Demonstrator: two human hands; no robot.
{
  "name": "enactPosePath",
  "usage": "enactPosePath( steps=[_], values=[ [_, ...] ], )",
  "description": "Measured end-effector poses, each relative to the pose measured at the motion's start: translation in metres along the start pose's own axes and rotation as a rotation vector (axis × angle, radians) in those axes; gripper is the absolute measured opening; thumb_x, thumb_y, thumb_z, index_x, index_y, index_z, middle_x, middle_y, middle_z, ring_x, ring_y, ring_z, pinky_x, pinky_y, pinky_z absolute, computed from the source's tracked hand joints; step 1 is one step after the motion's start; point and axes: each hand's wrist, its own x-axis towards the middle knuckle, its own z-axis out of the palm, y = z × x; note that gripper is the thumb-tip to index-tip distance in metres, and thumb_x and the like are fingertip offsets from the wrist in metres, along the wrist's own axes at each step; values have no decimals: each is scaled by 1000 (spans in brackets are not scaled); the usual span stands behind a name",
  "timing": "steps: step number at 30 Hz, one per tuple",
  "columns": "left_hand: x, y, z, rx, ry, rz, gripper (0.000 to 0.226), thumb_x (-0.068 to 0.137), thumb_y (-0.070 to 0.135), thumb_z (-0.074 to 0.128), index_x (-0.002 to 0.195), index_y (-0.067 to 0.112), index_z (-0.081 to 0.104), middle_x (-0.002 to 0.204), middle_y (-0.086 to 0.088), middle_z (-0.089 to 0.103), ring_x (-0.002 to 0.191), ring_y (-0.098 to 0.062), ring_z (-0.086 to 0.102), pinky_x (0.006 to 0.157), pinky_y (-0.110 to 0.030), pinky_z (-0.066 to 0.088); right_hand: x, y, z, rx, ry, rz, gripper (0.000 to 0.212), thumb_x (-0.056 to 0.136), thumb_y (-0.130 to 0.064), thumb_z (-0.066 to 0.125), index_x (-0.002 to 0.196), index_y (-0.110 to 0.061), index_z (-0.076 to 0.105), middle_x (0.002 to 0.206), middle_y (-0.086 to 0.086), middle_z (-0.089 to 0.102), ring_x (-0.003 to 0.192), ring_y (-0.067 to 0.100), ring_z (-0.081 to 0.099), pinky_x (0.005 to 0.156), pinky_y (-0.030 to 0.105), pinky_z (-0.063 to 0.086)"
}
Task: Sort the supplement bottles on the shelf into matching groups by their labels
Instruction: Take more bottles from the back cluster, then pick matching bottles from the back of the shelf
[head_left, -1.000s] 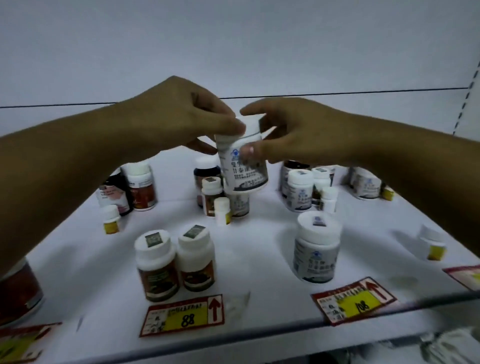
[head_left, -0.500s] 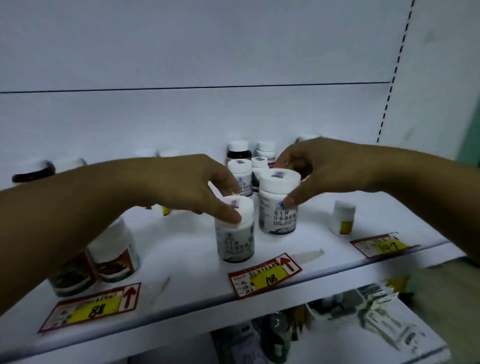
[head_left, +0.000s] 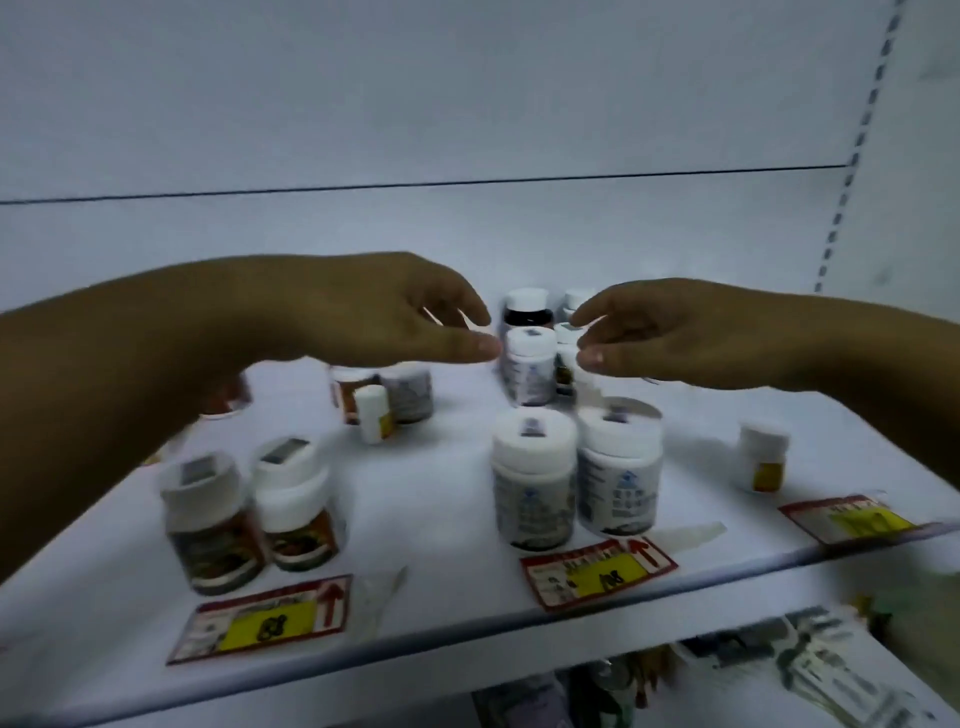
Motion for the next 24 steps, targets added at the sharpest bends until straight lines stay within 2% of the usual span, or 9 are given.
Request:
enactPosePath(
  steps=[2, 3, 6, 10, 12, 16, 20, 22, 24],
  values=[
    [-15, -20, -23, 40, 23, -71, 48, 58, 78, 57, 95, 46, 60, 96, 27, 68, 93, 4, 63, 82, -19, 48, 15, -25, 5, -47, 9, -62, 67, 47, -72, 56, 107, -42, 56, 108, -21, 64, 82, -12, 61, 57, 4, 42],
    [-22, -32, -34, 84, 26, -102, 43, 63, 72, 60, 96, 45, 61, 96, 26, 68, 94, 3, 64, 83, -19, 47, 25, -37, 9, -79, 7, -97, 64, 46, -73, 54, 103, -44, 57, 108, -21, 63, 84, -12, 60, 59, 3, 42],
    [-46, -69, -59, 128, 66, -210, 34, 74, 54, 64, 104, 37, 64, 101, 19, 69, 98, -1, 63, 86, -21, 47, 58, -76, 25, -155, 17, -197, 63, 47, -73, 53, 102, -44, 55, 108, -20, 64, 97, -7, 59, 82, 15, 45],
    [-85, -114, -83, -127, 131, -268, 25, 81, 40, 66, 103, 29, 69, 98, 10, 74, 94, -4, 68, 80, -24, 57, 99, -129, 48, -169, -25, -286, 80, 41, -76, 49, 116, -47, 44, 104, -22, 63, 101, -5, 58, 87, 21, 46],
    [-102, -136, -94, -154, 160, -282, 25, 81, 38, 67, 104, 28, 69, 101, 8, 74, 96, -5, 68, 82, -25, 58, 121, -152, 64, -204, -81, -301, 81, 47, -75, 50, 122, -49, 38, 109, -24, 60, 104, -2, 57, 90, 24, 47],
    [-119, -176, -117, -133, 187, -382, 28, 79, 37, 69, 106, 28, 69, 105, 7, 71, 99, -7, 66, 85, -28, 57, 169, -182, 90, -392, -195, -287, 62, 76, -58, 56, 132, -40, 35, 127, -15, 53, 111, 6, 53, 91, 24, 44],
    [-113, -211, -129, -154, 170, -406, 29, 78, 35, 71, 105, 28, 68, 108, 6, 69, 99, -8, 65, 82, -25, 57, 216, -199, 114, -515, -164, -273, 57, 82, -54, 55, 133, -36, 37, 131, -6, 53, 107, 11, 53, 88, 24, 41],
    [-101, -231, -126, -24, 169, -443, 33, 79, 36, 71, 110, 26, 65, 117, 4, 64, 102, -14, 61, 82, -25, 52, 238, -202, 129, -522, -133, -270, 54, 84, -49, 56, 133, -34, 39, 132, -1, 54, 100, 11, 51, 86, 23, 37],
    [-86, -251, -119, 76, 165, -478, 42, 80, 37, 69, 119, 22, 61, 125, 0, 57, 103, -15, 55, 81, -25, 44, 258, -204, 143, -536, -104, -262, 53, 86, -45, 56, 135, -30, 39, 134, 2, 52, 107, 16, 51, 84, 23, 34]
  ],
)
